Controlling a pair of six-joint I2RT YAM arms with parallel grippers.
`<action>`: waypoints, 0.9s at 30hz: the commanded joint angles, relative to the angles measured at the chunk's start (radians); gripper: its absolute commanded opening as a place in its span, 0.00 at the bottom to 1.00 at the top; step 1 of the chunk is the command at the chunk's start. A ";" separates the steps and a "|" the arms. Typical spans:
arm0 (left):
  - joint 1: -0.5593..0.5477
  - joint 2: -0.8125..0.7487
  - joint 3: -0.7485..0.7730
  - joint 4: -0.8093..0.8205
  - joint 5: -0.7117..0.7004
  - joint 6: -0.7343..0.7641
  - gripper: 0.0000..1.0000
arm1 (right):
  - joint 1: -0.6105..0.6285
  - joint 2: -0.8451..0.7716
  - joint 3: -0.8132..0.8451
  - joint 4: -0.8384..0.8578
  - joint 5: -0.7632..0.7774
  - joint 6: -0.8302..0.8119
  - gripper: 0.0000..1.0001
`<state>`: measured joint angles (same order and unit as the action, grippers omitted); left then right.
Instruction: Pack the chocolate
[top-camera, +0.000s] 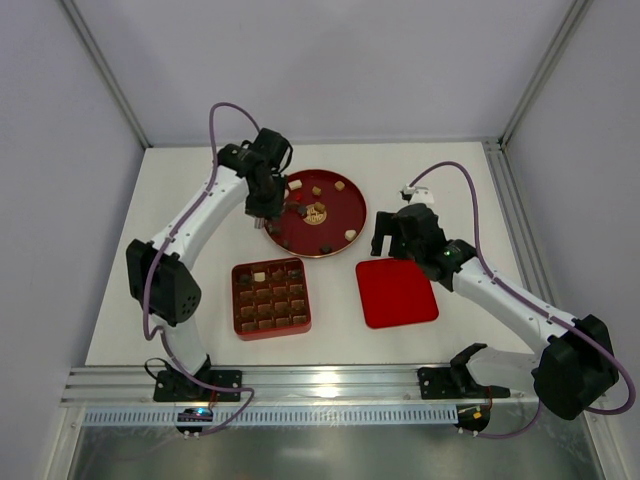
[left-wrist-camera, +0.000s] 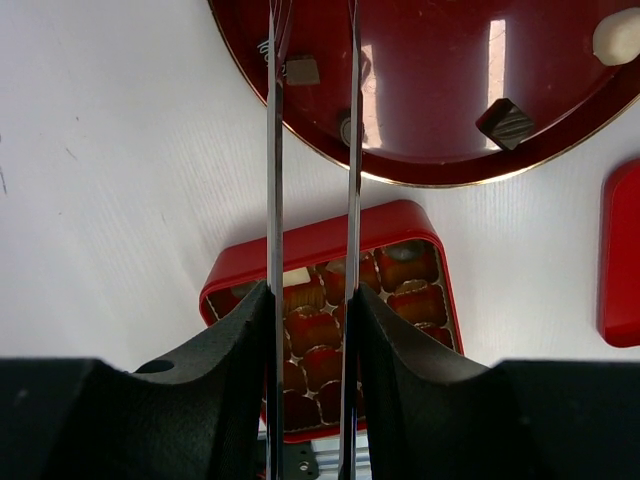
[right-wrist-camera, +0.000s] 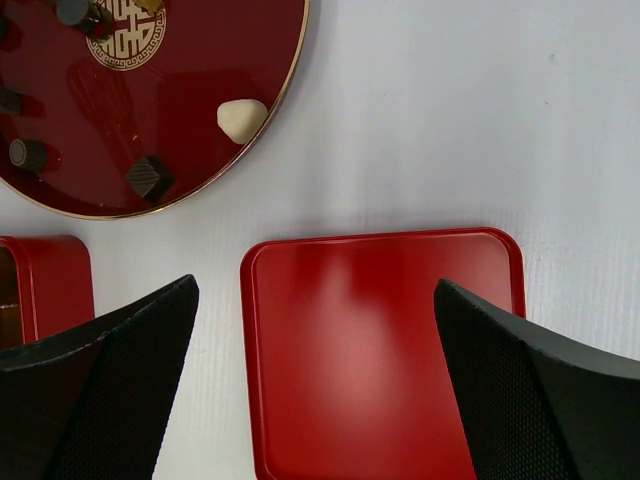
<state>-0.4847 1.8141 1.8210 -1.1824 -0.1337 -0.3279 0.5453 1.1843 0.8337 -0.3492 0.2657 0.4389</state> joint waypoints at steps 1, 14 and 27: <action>-0.002 -0.007 0.002 0.033 0.003 0.015 0.37 | -0.007 -0.006 0.021 0.026 -0.005 -0.017 1.00; -0.002 -0.039 -0.066 0.046 -0.007 0.013 0.38 | -0.011 0.009 0.013 0.039 -0.017 -0.012 1.00; -0.002 -0.068 -0.115 0.040 -0.014 0.010 0.39 | -0.015 0.008 -0.001 0.050 -0.025 -0.005 1.00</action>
<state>-0.4850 1.8027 1.7107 -1.1618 -0.1383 -0.3283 0.5343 1.1923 0.8337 -0.3428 0.2474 0.4397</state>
